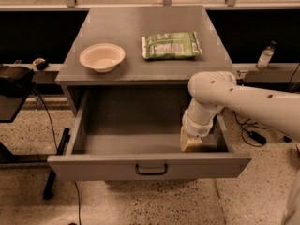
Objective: Open top drawer
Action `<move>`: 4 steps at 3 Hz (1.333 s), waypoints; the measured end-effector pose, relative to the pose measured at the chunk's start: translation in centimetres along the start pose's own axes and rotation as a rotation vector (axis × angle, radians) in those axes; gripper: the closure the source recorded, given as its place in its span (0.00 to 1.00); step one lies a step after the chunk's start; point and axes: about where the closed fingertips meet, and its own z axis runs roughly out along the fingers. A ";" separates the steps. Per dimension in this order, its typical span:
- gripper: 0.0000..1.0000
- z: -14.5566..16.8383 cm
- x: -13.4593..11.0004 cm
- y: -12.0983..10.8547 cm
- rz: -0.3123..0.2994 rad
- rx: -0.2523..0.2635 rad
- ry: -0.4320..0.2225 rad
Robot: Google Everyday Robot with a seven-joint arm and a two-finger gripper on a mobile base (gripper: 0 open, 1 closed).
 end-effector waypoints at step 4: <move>1.00 -0.3 -2.1 3.9 0.045 -0.071 -0.192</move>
Offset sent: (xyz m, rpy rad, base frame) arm -0.0214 0.0043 0.0073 0.0735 0.0270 0.0005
